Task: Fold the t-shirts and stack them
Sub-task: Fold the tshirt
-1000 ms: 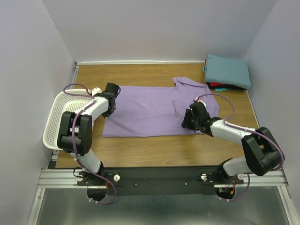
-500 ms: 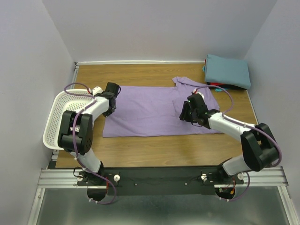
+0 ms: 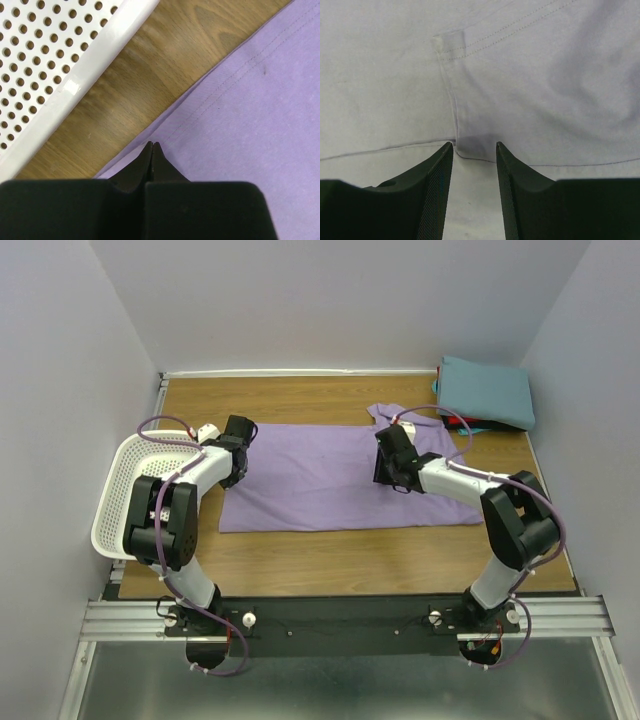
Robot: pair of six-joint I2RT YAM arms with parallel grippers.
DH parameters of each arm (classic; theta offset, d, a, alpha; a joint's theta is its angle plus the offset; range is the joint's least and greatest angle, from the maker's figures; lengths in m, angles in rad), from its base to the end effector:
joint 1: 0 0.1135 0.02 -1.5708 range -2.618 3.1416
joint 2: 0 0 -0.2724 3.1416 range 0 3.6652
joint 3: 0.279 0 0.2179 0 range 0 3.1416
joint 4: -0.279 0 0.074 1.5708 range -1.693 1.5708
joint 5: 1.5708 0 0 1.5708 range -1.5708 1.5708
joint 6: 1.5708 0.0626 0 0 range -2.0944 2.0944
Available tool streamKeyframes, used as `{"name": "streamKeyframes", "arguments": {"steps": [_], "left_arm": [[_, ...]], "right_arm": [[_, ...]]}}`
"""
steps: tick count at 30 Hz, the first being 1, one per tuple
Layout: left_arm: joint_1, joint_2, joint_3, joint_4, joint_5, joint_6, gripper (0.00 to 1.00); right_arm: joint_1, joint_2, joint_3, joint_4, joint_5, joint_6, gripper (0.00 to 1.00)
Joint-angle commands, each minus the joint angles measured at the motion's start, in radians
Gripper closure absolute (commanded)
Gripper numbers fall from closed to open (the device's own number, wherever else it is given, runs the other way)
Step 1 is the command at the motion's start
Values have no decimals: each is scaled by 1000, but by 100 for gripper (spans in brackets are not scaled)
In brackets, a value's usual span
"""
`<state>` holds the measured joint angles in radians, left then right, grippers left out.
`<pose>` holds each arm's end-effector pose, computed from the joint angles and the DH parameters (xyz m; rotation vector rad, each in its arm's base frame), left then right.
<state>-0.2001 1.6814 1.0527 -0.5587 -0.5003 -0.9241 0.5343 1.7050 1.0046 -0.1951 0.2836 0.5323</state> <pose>0.3029 -0.0308 0.1900 -1.0185 2.3334 0.2867 0.3008 0.1576 0.1897 0.1189 2.4194 0.1344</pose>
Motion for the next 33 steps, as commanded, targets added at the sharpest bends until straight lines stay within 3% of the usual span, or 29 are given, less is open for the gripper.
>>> {"name": "streamKeyframes", "arguments": {"steps": [1,13,19,26,33], "left_arm": [[4,-2,3,19,-9,8,100],[4,0,-2,17,-9,13,100],[4,0,-3,16,-9,10,100],[4,-5,1,13,-7,11,100],[4,-14,-2,10,-7,13,100]], "right_arm": [[42,38,52,-43,103,-20,53],[79,111,101,-82,184,-32,54],[81,99,97,-95,212,-26,67],[81,76,92,-99,224,-18,89],[81,27,75,-110,262,-17,97]]}}
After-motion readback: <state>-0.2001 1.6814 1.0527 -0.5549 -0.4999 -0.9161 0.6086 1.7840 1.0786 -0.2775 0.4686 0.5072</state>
